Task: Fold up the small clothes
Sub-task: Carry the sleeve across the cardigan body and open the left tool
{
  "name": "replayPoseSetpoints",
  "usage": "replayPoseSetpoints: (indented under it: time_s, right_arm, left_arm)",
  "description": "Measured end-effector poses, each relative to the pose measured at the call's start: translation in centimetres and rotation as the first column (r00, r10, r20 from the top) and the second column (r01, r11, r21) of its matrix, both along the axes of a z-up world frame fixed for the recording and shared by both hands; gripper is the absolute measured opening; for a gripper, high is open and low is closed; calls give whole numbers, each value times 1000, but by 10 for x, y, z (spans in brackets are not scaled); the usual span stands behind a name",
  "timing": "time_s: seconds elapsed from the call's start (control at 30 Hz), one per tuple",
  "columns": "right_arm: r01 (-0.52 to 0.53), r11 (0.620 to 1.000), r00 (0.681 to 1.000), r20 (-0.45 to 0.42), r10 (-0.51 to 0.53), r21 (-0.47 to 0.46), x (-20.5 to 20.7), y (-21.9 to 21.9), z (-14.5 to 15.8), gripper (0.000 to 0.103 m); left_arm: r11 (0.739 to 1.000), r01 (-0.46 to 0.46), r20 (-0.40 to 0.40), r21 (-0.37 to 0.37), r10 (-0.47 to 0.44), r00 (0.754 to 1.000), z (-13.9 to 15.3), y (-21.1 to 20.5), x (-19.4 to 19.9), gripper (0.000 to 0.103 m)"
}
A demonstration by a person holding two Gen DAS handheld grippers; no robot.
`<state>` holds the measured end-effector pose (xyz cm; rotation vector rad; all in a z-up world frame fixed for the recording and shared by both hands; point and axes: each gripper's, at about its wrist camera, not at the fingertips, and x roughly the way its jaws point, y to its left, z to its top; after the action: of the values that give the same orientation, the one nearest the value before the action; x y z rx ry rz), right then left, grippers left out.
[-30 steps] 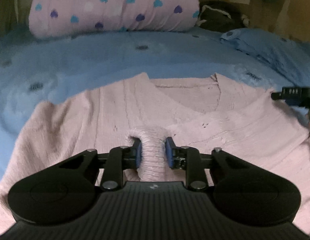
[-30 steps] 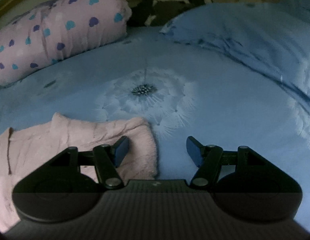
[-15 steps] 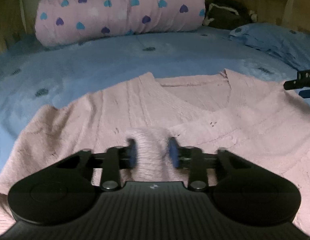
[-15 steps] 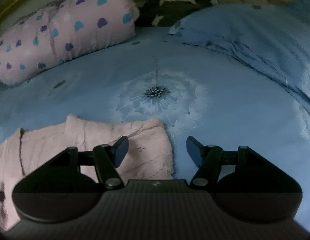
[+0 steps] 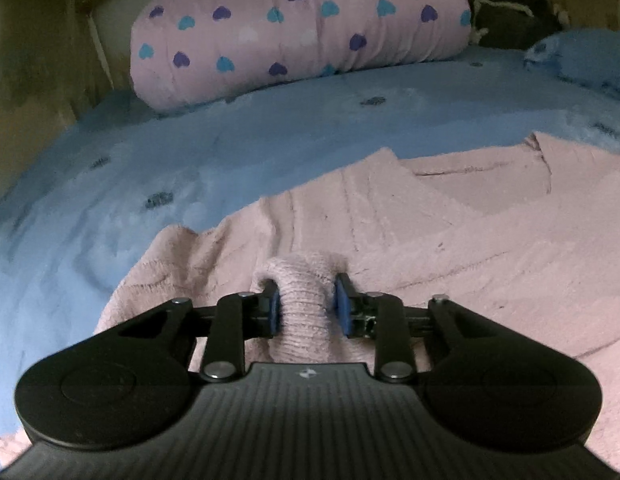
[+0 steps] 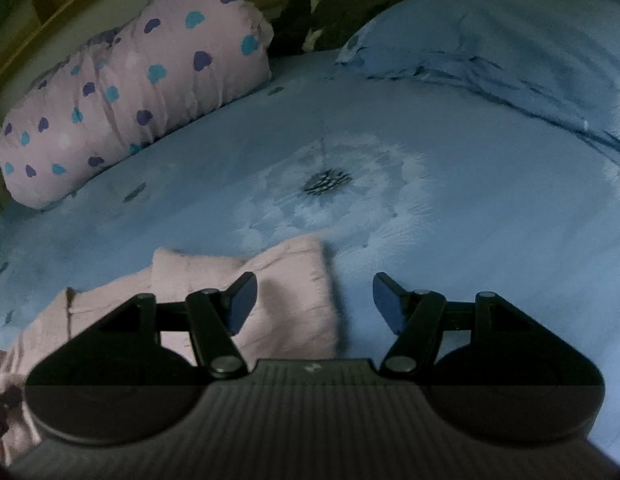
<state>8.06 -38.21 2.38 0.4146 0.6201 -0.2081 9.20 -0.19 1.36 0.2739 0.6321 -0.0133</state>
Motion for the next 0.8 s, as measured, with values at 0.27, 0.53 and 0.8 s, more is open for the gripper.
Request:
replayPoseSetpoints:
  time_s: [0.27,0.53,0.8]
  right_arm:
    - [-15,961,997,83,-9,275,14,-36,-24,68]
    - [-290,878,957,114,266,380,42,-26,-32,67]
    - [-212,912,972,177,157,352,44,-23,-32,21]
  left_arm:
    - [999,48,-3,20,-48,999,-2,0,-4,38]
    - [999,32,-5,-1,-32,999,-4,2,-2,45]
    - [1000,18,8,-1,-18,1000,-6,0,0,52]
